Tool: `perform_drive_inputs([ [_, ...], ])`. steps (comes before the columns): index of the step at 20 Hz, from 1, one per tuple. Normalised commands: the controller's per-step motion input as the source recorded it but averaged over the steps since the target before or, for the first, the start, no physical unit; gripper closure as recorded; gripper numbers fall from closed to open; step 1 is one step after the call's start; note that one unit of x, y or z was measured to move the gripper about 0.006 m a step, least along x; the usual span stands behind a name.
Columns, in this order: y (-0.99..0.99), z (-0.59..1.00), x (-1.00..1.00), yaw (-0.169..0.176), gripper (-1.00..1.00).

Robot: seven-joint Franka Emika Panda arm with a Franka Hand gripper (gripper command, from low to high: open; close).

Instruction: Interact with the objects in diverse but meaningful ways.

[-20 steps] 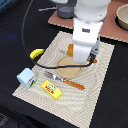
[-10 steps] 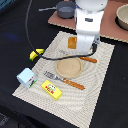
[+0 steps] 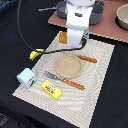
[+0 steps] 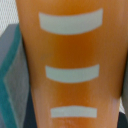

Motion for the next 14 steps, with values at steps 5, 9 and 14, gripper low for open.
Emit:
perform_drive_inputs([
  [5, 0.23, -0.39, -0.77, 0.001, 1.00],
  [9, 0.50, -0.19, -0.74, 0.011, 1.00],
  [14, 0.57, -0.12, -0.53, 0.027, 1.00],
])
